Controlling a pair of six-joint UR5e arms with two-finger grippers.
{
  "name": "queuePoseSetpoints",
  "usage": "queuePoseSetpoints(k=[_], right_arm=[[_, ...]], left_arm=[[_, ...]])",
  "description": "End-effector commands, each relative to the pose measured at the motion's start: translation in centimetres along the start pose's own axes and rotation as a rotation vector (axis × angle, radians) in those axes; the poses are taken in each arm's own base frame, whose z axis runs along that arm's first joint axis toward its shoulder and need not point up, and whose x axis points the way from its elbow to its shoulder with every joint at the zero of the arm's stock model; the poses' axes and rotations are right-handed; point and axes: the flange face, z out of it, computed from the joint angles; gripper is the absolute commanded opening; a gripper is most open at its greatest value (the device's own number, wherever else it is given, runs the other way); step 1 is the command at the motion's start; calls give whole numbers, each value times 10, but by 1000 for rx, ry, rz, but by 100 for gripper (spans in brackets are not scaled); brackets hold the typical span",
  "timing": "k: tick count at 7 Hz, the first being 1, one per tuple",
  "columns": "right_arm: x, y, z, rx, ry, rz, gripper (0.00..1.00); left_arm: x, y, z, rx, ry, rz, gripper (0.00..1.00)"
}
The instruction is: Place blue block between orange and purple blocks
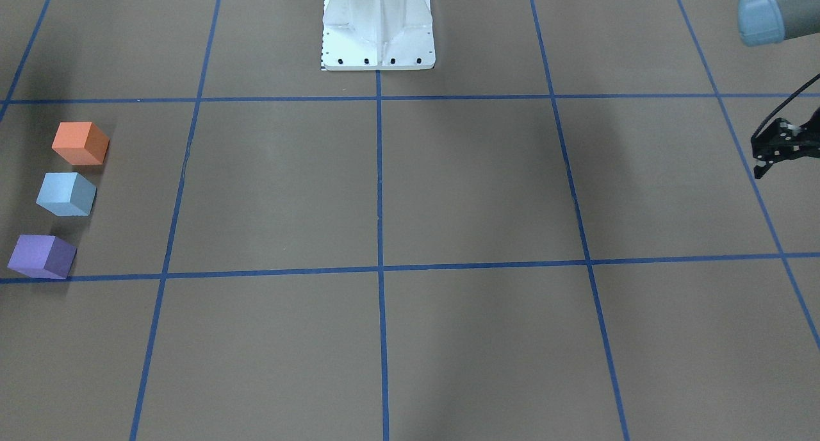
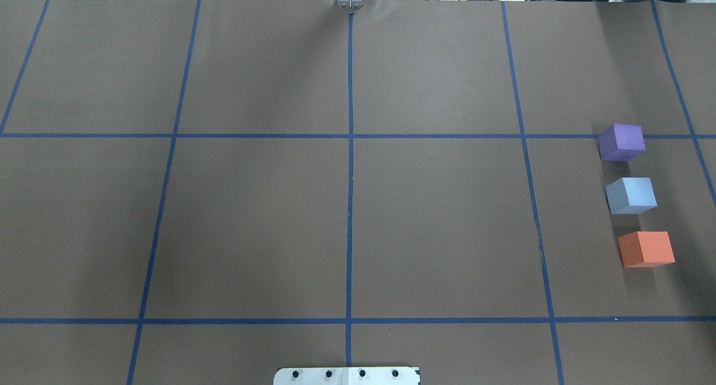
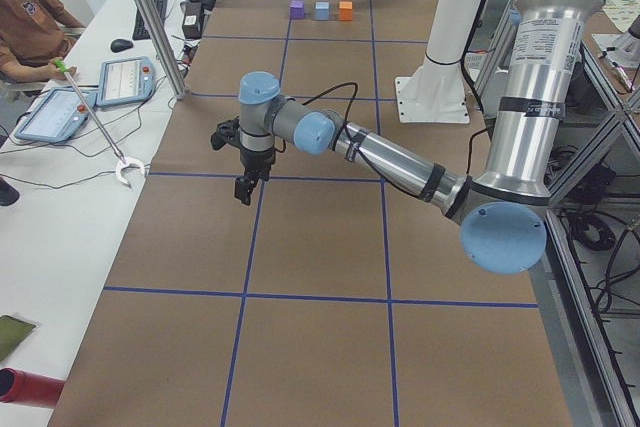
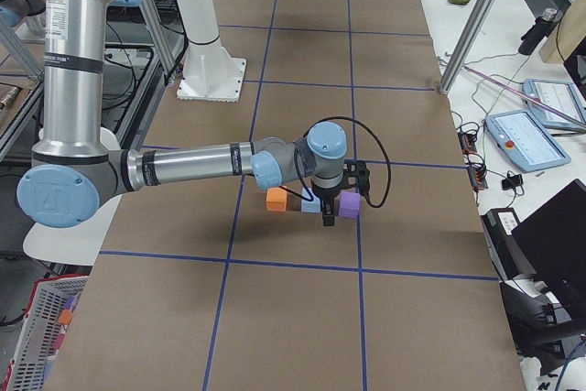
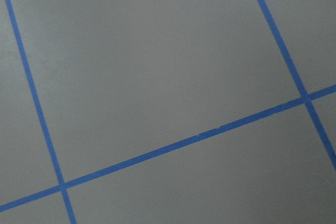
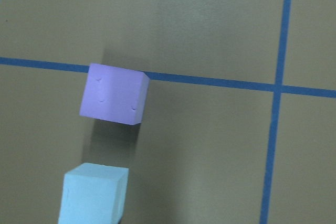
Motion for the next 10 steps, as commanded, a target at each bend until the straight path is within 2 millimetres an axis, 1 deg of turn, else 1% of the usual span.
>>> queuePoseSetpoints(k=[1,2,3,4,5,6,7,8,10], right_arm=[[53,39,-37,36,-43,52,100],[57,44,-37,44,-62,59,100],[64,47,-31,35,-51,64,100],[66,47,-30,33,-46,75,100],[69,48,-27,24,-52,89,100],[69,49,-27,21,-53,92,100],[74,56,-20,5,-58,110,100],[77,59,-17,-1,-59,117,100],[75,54,-22,7,-15,104,100]], left_arm=[[-105,67,2,-23,71,20,100],[-137,94,12,-32,104,-17,100],[-152,126,16,-20,143,-64,100],[-167,144,39,-53,122,-82,100],[-175,142,48,-64,101,-90,100],[-177,138,51,-70,103,-95,100],[-174,129,48,-65,98,-126,100],[-173,125,45,-61,94,-168,100],[-171,121,44,-64,69,-158,100]])
